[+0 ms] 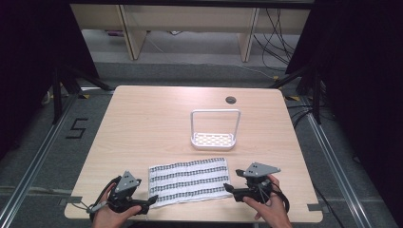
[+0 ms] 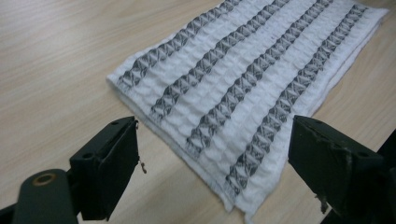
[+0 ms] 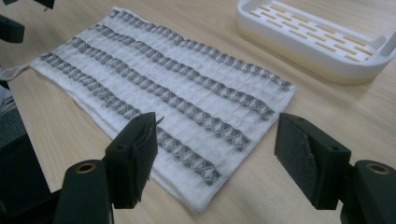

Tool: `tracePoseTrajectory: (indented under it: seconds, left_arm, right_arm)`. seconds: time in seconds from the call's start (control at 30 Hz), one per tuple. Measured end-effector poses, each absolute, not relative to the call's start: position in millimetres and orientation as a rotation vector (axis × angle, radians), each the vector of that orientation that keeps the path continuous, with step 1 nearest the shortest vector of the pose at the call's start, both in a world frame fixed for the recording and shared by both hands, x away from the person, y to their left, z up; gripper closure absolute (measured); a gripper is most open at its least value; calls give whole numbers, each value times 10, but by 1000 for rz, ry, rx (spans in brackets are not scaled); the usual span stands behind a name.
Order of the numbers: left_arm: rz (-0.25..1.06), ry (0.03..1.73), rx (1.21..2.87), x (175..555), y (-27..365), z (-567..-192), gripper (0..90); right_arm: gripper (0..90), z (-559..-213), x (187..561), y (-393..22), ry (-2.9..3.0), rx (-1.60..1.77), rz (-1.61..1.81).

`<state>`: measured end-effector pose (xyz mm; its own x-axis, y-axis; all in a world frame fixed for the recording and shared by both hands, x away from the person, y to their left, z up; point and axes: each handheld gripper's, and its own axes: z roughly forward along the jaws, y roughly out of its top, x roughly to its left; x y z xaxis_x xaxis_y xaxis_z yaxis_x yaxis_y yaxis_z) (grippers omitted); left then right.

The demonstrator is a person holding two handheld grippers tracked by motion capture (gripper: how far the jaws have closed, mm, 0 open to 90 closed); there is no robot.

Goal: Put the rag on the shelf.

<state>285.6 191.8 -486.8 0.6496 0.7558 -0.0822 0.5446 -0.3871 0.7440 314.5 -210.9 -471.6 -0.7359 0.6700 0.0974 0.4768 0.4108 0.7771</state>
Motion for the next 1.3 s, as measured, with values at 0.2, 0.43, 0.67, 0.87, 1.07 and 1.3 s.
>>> tracePoseTrajectory:
  seconds: [0.2,0.43,0.67,0.87,1.07,1.3]
  left_arm:
    - [333,977,2116,3004,1797,-4822,158]
    - [286,915,2126,3275,1525,-4791,177]
    - [268,872,2160,3584,1281,-4801,208]
    - [248,858,2170,3753,1066,-4809,207]
    - [219,817,2191,3863,832,-4784,223]
    - [170,745,2239,4010,476,-4719,257]
  right_arm:
    - [323,-4752,3083,-2080,2446,1009,1197]
    - [338,-4793,3011,-2080,2459,1033,1143]
    - [384,-4836,2951,-2054,2485,1016,1097]
    - [409,-4864,2934,-2078,2477,1020,1067]
    - [418,-4900,2923,-2057,2500,1025,1053]
    - [440,-4926,2934,-2043,2517,1002,1030]
